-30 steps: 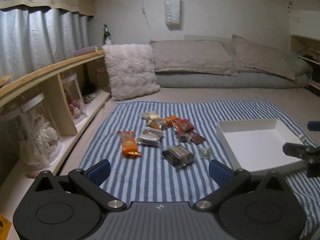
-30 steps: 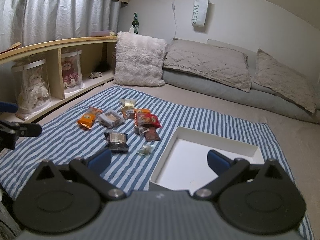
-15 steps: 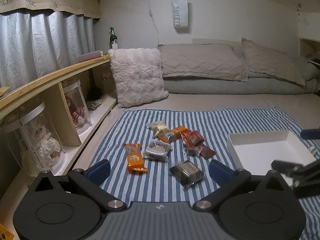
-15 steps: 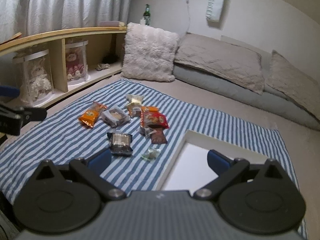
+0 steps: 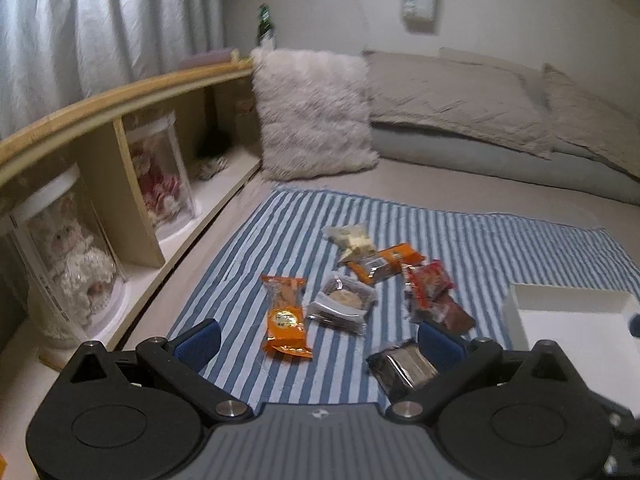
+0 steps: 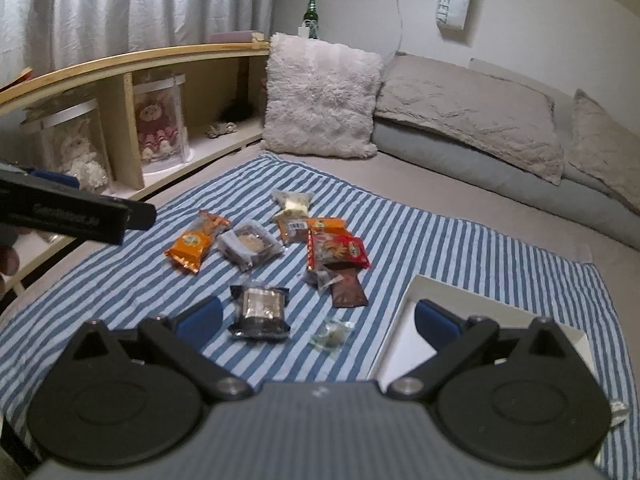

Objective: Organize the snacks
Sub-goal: 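Grasp the dark square cake pack with the right tool while the left tool grasps the orange cookie bag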

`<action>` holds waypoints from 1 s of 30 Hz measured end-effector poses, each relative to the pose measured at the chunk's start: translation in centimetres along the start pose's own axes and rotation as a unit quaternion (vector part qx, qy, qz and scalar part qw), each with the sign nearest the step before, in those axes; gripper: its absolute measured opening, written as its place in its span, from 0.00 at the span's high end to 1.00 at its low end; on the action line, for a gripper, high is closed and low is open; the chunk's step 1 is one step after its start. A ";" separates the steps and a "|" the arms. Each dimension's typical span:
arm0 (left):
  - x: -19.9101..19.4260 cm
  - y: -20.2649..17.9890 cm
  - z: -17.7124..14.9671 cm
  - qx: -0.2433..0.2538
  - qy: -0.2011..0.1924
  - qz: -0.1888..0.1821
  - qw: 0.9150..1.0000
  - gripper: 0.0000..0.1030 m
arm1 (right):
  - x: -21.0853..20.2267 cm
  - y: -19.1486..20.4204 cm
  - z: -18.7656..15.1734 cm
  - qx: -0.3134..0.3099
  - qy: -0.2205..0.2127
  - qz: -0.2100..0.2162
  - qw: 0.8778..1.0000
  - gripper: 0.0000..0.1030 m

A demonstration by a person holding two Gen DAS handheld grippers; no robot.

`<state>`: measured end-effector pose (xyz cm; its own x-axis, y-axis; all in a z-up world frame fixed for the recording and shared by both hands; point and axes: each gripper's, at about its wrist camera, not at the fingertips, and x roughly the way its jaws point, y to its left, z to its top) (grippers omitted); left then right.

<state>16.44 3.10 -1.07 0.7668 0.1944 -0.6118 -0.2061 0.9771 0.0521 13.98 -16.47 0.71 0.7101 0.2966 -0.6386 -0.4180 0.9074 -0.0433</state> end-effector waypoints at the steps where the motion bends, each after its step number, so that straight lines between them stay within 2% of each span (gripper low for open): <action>1: 0.7 0.2 0.2 -0.007 0.005 0.004 1.000 0.00 | 0.4 0.0 0.1 0.002 -0.003 -0.001 1.000 0.00; 7: 5.4 1.0 1.2 -0.035 0.035 0.029 0.998 0.00 | 3.1 0.1 0.7 0.014 -0.011 0.013 1.000 0.00; 10: 8.0 1.5 1.6 -0.036 0.053 0.049 0.997 0.00 | 4.8 0.0 0.9 0.019 0.001 0.037 0.999 0.00; 12: 9.6 2.0 1.6 -0.043 0.066 0.061 0.995 0.00 | 6.1 -0.1 0.7 0.031 0.005 0.037 0.999 0.00; 17: 12.9 3.3 1.7 -0.051 0.077 0.090 0.992 0.00 | 9.6 -0.6 0.4 0.054 0.027 0.057 0.997 0.00; 20: 15.0 3.8 1.7 -0.044 0.085 0.103 0.990 0.00 | 11.1 -0.8 0.1 0.080 0.019 0.060 0.995 0.00; 24: 17.4 3.6 1.7 -0.042 0.105 0.093 0.989 0.00 | 13.1 -1.2 0.1 0.097 0.021 0.077 0.992 0.00; 26: 18.3 3.4 1.7 -0.035 0.113 0.092 0.989 0.00 | 14.4 -1.2 0.3 0.099 0.045 0.099 0.989 0.00; 30: 19.8 3.0 1.6 -0.023 0.126 0.096 0.987 0.00 | 16.5 -0.8 0.4 0.107 0.070 0.107 0.986 0.01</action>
<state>32.02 9.99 -11.73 0.5358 0.3429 -0.7716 -0.3648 0.9181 0.1547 26.22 -12.18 -9.48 0.5275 0.4578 -0.7157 -0.4106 0.8749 0.2570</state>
